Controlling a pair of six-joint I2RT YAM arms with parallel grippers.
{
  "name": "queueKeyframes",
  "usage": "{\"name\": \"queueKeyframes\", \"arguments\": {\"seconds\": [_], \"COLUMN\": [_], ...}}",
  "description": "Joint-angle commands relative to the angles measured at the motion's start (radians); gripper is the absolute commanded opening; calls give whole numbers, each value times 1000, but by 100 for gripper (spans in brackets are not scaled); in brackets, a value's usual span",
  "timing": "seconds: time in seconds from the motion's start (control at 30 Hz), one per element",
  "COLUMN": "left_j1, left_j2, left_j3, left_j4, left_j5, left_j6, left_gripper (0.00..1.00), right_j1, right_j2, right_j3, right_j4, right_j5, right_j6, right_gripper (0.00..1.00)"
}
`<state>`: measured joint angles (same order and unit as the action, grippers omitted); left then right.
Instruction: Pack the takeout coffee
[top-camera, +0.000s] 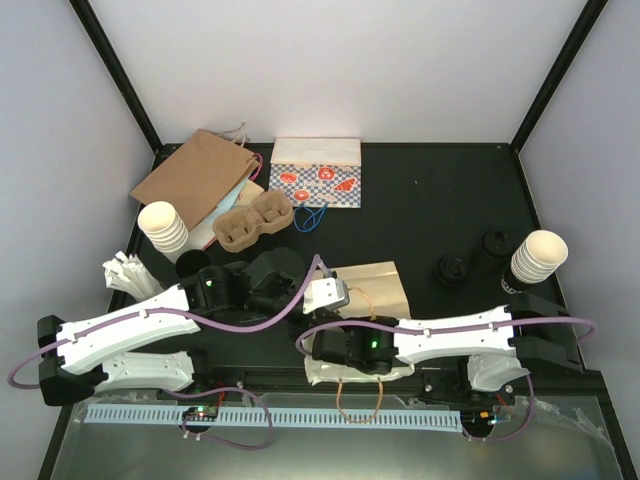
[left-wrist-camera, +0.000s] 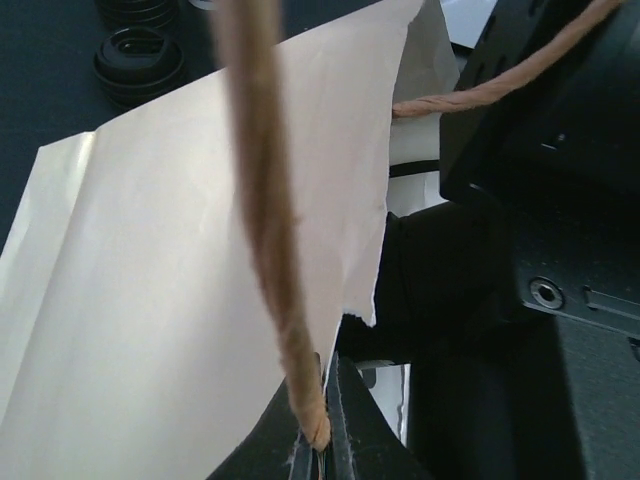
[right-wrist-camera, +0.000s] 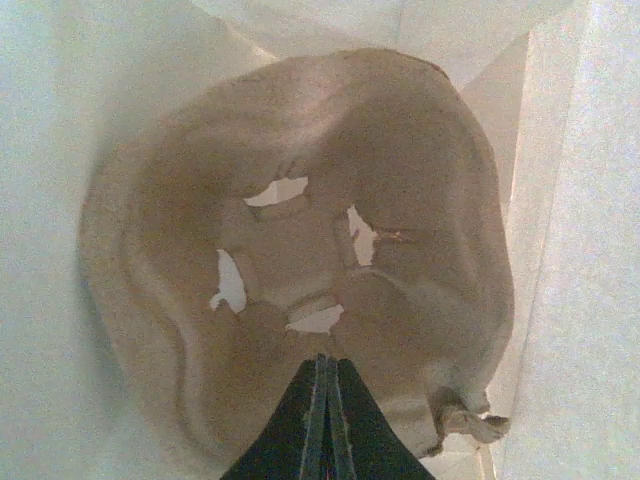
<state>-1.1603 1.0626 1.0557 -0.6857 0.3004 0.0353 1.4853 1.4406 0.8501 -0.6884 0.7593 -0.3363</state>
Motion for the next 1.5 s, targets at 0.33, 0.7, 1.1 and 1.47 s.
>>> {"name": "queueKeyframes", "arguments": {"seconds": [0.33, 0.7, 1.1, 1.47], "left_j1": [-9, -8, -9, -5], "left_j2": [-11, -10, 21, 13], "left_j3": [51, 108, 141, 178], "left_j4": [-33, -82, -128, -163], "left_j5": [-30, -87, -187, -313], "left_j6": [76, 123, 146, 205], "left_gripper": [1, 2, 1, 2], "right_j1": [-80, -124, -168, -169], "right_j2": [-22, -30, -60, -11], "right_j3": [10, 12, -35, 47], "right_j4": [20, 119, 209, 276], "right_j5": [21, 120, 153, 94], "right_j6": [-2, -46, -139, -203], "right_gripper": [1, 2, 2, 2]}}
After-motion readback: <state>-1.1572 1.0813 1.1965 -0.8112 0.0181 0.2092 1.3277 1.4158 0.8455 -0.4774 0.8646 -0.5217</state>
